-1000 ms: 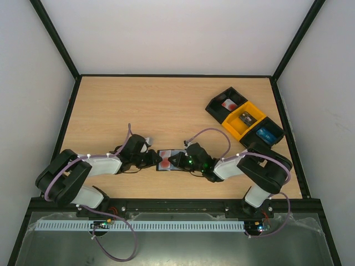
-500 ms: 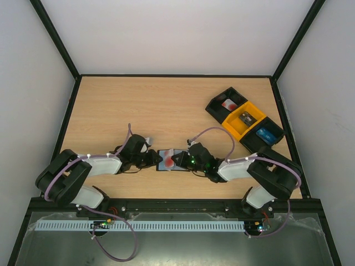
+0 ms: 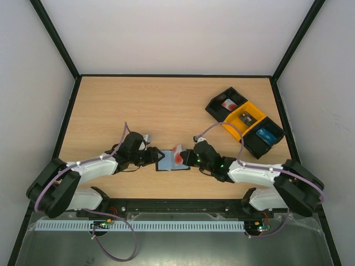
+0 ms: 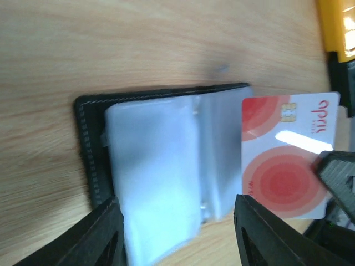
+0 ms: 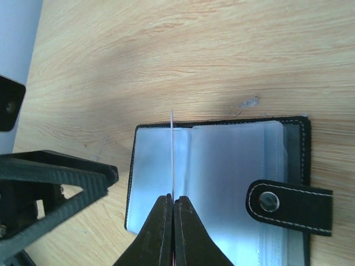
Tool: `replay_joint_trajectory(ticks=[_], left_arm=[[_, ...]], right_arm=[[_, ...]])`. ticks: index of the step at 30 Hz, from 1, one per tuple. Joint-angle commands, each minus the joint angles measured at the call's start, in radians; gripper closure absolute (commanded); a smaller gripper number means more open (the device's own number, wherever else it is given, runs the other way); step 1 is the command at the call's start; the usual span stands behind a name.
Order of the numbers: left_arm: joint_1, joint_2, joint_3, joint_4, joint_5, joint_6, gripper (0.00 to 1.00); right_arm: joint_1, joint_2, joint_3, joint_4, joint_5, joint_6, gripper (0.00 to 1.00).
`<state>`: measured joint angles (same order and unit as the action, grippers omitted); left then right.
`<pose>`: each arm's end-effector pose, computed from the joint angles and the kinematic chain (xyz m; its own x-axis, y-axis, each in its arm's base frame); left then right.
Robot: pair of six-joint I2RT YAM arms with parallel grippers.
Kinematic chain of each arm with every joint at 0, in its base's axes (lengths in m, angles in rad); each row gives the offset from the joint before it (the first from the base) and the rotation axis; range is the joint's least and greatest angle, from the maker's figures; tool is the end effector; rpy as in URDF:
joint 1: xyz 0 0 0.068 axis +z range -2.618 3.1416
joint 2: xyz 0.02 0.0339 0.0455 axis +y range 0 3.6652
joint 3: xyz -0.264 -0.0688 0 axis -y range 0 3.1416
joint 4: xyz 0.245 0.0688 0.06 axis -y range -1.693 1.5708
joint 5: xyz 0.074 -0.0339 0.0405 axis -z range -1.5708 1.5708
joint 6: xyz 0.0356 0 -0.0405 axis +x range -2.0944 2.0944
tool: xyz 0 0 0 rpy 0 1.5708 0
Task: Take the credit cards out of the card holder
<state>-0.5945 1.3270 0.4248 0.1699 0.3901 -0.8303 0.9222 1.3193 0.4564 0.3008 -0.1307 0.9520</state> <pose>0.1869 -0.1427 0.1431 -0.9290 -0.1960 -0.3140 0.0987 0.6865 -0.7204 0.1483 0.2034 0.1638 -0.8846 0.1699 -0.4342 -0.2347 0.6424 0.7295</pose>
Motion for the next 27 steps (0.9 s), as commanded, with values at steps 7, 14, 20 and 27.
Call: replay_joint_trajectory(ticks=[7,14,20,27], left_arm=[[0.015,-0.197,0.144,-0.173,0.083,0.178,0.26],[0.021,-0.246,0.2,-0.22,0.312,0.289,0.22],[0.029,-0.28,0.176,-0.143,0.447,0.242,0.28],[0.03,-0.28,0.149,-0.083,0.53,0.198,0.5]], right_arm=[[-0.005,-0.298,-0.032,-0.122,-0.116,-0.145,0.98],[-0.005,-0.451,-0.065,-0.047,-0.338,-0.152,0.98],[-0.004,-0.457,-0.057,-0.019,-0.417,-0.178,0.98],[-0.005,-0.447,-0.08,0.066,-0.453,-0.123,0.98]])
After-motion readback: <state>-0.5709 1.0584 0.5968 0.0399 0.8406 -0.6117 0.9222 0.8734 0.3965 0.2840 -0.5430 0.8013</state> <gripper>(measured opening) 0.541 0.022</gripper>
